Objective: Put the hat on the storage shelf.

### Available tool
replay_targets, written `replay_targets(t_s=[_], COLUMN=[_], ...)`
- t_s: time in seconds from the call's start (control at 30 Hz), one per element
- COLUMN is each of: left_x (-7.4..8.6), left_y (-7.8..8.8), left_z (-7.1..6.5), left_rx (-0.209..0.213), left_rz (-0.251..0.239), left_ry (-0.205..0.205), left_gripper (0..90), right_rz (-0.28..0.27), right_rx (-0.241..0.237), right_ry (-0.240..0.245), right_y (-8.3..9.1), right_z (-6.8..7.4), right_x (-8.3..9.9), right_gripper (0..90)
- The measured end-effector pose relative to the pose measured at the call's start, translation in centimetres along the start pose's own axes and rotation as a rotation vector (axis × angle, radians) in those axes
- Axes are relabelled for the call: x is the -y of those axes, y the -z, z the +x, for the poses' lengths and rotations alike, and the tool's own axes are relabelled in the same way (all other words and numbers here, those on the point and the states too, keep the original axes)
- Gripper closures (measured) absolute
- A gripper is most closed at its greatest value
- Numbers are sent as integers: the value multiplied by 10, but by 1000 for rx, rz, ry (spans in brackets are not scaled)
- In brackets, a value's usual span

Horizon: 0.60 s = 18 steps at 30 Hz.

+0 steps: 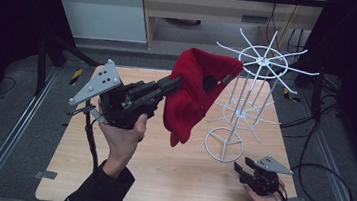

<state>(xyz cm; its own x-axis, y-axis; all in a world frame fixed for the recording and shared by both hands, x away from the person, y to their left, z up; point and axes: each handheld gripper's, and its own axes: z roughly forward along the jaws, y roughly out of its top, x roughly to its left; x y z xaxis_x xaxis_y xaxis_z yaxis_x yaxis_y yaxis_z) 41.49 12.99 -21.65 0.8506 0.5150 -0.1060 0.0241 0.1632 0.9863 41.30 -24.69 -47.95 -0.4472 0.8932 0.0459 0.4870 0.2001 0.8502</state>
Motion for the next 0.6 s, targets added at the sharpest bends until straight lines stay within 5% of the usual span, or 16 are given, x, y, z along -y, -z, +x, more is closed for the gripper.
replay_targets(t_s=[0.6], left_x=[48], left_y=[-14], left_z=[14], left_rx=[-26], left_rz=[145], left_ry=[16], left_gripper=[814], right_rz=[3], right_rx=[7], right_ry=[8], right_y=[-2], right_z=[0], right_x=[1], right_gripper=[503])
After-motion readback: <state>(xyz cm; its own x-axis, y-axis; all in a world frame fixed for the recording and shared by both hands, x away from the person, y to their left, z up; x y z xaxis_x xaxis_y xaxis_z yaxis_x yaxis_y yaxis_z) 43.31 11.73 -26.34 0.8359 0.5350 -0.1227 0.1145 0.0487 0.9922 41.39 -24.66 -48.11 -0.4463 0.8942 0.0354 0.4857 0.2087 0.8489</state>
